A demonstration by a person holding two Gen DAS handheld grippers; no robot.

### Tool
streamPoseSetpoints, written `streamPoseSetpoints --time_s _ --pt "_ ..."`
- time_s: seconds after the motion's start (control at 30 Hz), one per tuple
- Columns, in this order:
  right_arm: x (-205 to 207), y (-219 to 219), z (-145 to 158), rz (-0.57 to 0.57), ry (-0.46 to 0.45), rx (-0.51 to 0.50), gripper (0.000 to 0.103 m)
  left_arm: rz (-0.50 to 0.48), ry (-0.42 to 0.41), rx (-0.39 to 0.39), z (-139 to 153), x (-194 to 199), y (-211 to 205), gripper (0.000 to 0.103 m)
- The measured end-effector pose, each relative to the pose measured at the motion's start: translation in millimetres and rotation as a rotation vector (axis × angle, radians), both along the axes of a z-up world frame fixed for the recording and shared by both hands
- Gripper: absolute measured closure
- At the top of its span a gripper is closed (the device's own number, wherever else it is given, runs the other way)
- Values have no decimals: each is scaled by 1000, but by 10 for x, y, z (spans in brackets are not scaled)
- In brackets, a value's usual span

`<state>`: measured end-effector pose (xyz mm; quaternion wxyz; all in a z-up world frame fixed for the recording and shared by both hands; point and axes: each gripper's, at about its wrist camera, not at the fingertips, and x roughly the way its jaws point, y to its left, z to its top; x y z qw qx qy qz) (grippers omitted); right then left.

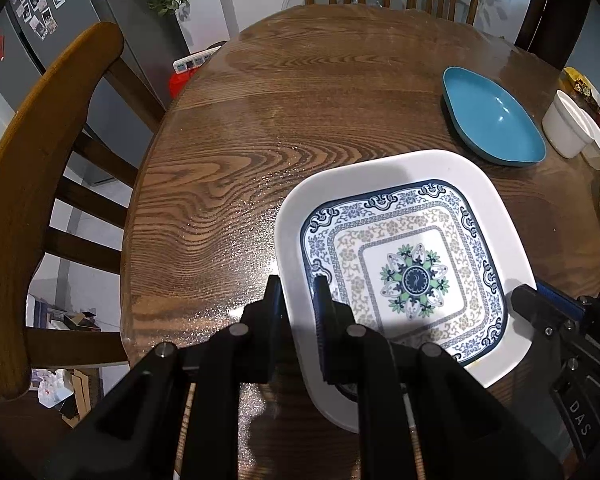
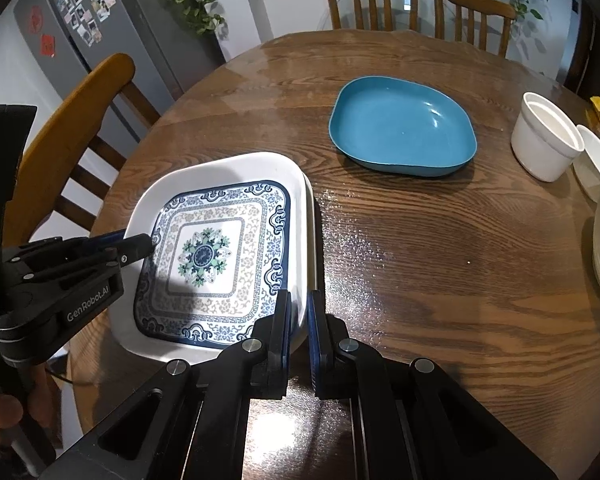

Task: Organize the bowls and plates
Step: 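Lift the large plate with both grippers and carry it over the small patterned plate, then lower the large plate onto the small plate and open both grippers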

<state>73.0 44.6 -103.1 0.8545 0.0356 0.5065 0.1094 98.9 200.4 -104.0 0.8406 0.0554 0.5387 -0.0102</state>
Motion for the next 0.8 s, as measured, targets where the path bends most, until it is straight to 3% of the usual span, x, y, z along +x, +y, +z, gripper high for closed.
streamPoseSetpoints --time_s 0.8 --pt "-97 -13 193 -11 -76 -2 94 -26 -72 22 199 -159 -116 86"
